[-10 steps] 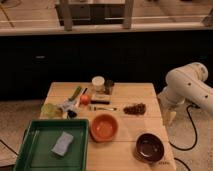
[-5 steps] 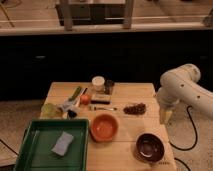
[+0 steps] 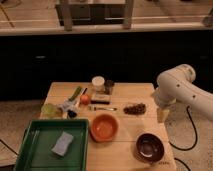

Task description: Place grapes in red bowl

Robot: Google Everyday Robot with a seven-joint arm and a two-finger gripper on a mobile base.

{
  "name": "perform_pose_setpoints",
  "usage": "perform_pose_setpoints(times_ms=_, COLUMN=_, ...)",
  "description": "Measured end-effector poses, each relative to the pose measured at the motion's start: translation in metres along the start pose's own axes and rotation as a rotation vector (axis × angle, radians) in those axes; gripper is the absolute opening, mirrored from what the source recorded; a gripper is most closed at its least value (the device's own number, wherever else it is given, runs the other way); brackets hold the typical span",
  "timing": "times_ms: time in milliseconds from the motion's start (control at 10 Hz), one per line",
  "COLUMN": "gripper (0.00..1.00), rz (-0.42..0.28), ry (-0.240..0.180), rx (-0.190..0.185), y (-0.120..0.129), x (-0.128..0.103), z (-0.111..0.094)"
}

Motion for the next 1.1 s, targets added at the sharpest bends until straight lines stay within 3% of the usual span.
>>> perform_pose_setpoints(times_ms=300, gripper=0.8, rz=-0.023, ry=-0.003, rx=0.009, y=-0.004, x=0.0, z=0.005)
perform_pose_setpoints(times_ms=1100, gripper=0.8, rz=-0.057, ry=-0.056, rx=0.04, y=-0.023, x=-0.008, z=0.025)
